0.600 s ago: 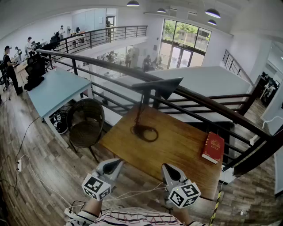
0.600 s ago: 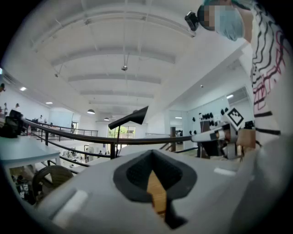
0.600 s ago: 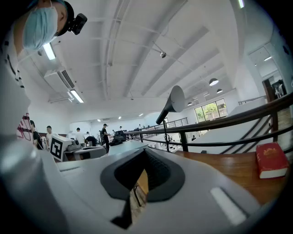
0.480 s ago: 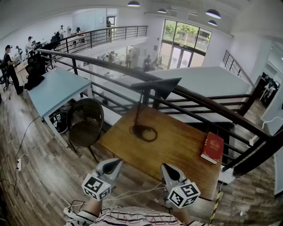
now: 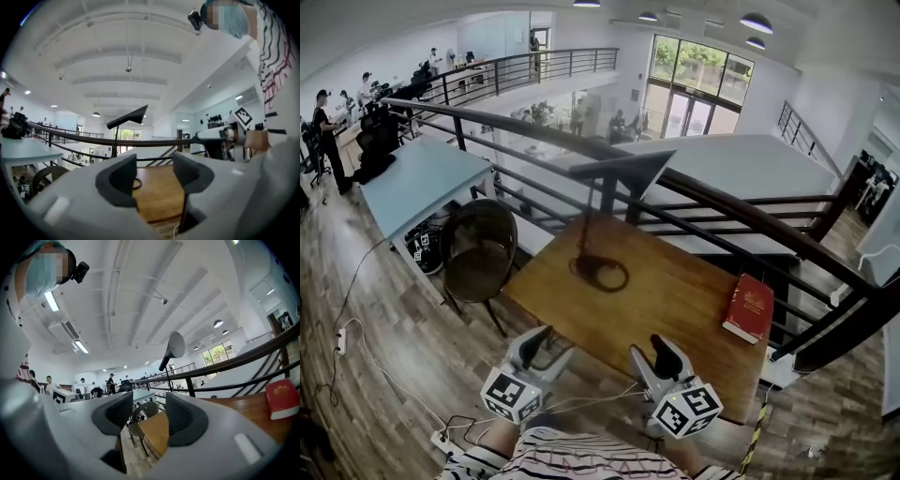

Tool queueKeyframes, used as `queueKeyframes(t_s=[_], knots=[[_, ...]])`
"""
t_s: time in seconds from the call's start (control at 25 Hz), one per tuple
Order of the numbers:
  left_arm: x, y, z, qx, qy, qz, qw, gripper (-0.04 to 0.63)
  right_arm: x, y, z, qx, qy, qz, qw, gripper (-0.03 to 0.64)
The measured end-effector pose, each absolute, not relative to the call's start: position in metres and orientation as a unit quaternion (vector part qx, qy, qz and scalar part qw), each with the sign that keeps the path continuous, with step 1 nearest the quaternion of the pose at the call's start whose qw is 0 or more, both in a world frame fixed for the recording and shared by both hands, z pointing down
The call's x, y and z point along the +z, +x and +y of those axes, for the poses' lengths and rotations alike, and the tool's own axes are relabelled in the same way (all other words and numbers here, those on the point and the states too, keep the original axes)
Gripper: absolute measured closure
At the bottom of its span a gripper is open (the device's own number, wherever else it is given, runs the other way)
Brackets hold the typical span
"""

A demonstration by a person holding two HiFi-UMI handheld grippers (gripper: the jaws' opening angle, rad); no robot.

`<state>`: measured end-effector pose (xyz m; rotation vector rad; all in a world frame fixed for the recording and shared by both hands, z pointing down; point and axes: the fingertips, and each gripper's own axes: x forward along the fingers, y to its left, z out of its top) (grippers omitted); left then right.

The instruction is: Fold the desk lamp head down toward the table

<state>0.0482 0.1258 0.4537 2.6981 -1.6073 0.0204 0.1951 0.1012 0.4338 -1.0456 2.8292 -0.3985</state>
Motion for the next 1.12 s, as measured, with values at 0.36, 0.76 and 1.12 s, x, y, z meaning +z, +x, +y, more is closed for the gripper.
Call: queueKeyframes(t_s=[0.36, 0.76, 1.12], knots=[[0.461, 0.037, 0.097, 0.004, 0.857, -0.515, 0.009, 0.344, 0.442, 0.185, 0.073, -0.137, -0.357, 0.923, 0.044, 0.357], [0.456, -0.011, 0.026, 0.0, 0.875, -0.484, 0.009, 0.328, 0.432, 0.14, 0.012, -0.136, -0.392, 0.908, 0.049, 0.35], [0.453, -0.086, -0.034, 0.007, 0.895, -0.446, 0.013, 0.328, 0.419, 0.07, -0.046, -0.13, -0.433, 0.889, 0.066, 0.351]])
